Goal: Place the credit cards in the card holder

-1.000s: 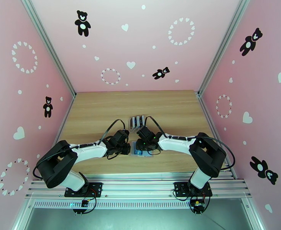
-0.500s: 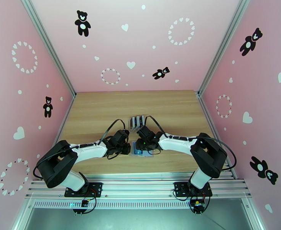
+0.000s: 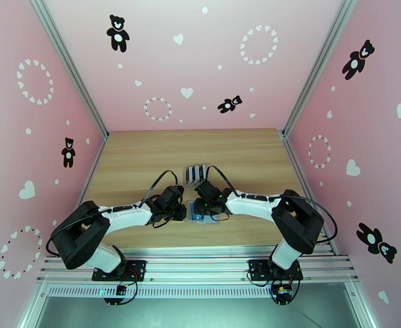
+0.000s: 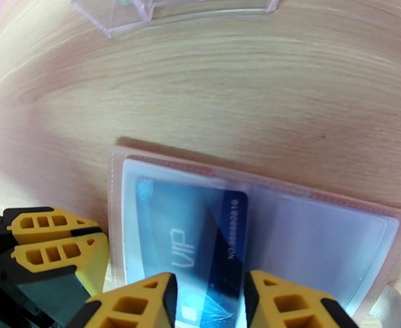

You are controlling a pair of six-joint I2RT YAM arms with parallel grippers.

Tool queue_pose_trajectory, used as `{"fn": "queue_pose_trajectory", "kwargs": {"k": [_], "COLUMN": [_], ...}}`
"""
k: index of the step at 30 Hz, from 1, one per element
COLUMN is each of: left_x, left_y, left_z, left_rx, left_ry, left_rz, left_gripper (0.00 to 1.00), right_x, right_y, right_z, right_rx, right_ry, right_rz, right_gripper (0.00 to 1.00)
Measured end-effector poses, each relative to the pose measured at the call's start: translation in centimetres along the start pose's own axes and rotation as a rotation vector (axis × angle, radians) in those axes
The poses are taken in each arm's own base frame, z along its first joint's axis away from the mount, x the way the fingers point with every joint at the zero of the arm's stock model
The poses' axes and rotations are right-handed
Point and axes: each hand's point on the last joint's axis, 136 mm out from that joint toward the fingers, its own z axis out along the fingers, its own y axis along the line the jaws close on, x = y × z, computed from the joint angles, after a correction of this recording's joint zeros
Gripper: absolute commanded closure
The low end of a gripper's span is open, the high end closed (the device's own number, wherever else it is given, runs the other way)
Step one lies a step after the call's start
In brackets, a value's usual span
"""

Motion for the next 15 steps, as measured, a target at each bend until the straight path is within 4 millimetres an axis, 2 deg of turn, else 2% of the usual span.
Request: {"fn": "queue_pose_trajectory", "kwargs": {"k": [15], "left_x": [0.42], "left_y": [-0.19], "left_z": [-0.15], "left_rx": [0.024], "left_ry": [0.005], "left_rz": [-0.019], "left_gripper": [0.83], "right_x": [0.62], "right_y": [0.54], "right_z": [0.19], "right_rx": [-0.012], "right_ry": [0.015], "right_rz": [-0.007], "right_gripper": [0.61]}}
